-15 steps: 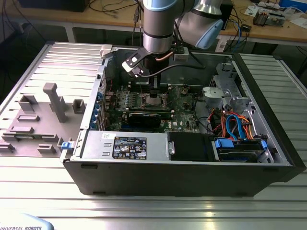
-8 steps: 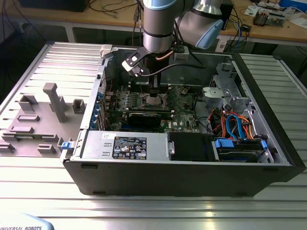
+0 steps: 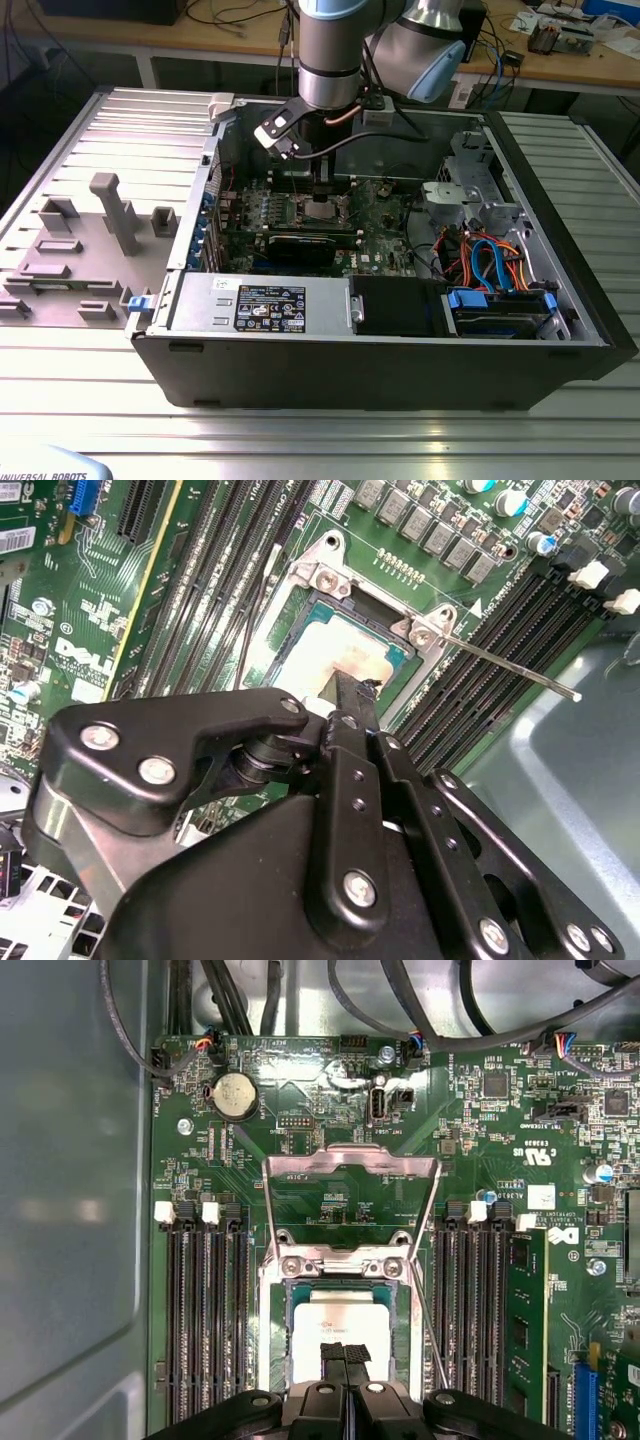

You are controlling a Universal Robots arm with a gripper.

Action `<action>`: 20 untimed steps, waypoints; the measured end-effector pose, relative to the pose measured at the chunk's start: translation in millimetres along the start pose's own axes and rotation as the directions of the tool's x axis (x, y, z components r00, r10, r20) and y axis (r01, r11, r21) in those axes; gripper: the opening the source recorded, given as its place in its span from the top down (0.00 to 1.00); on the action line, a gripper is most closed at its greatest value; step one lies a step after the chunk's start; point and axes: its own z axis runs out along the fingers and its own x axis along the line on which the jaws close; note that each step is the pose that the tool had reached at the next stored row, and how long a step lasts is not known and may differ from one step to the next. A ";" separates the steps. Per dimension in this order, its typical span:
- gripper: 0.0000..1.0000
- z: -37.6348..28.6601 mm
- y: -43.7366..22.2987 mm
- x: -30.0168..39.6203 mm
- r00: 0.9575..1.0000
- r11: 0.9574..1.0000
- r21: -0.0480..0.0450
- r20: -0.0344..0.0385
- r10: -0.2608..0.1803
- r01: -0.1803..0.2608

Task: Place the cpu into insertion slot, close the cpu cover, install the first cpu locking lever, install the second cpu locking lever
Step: 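Close the cpu cover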

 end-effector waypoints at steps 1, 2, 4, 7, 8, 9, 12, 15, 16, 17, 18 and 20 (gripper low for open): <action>0.89 -1.0 0.0 0.0 1.000 1.000 0.000 0.000 0.000 0.000; 0.89 -2.0 0.0 0.0 1.000 1.000 0.000 0.000 0.000 0.000; 0.89 -3.5 0.1 0.0 1.000 1.000 0.000 0.000 0.000 0.000; 0.89 -5.5 0.1 0.0 1.000 1.000 0.000 0.000 0.000 0.000; 0.89 -6.1 0.1 0.0 1.000 1.000 0.000 0.000 0.000 0.000; 0.89 -6.6 0.1 -0.1 1.000 1.000 0.000 0.000 0.000 0.000; 0.89 -7.4 0.2 0.0 1.000 1.000 0.000 0.000 0.000 0.000; 0.89 -7.6 0.2 -0.1 1.000 1.000 0.000 0.000 0.000 0.000; 0.89 -7.7 0.2 -0.1 1.000 1.000 0.000 0.000 0.000 0.000; 0.89 -7.7 0.2 -0.1 1.000 1.000 0.000 0.000 0.000 0.000; 0.89 -7.8 0.2 -0.1 1.000 1.000 0.000 0.000 0.000 0.000; 0.89 -7.9 0.2 -0.1 1.000 1.000 0.000 0.000 0.000 0.000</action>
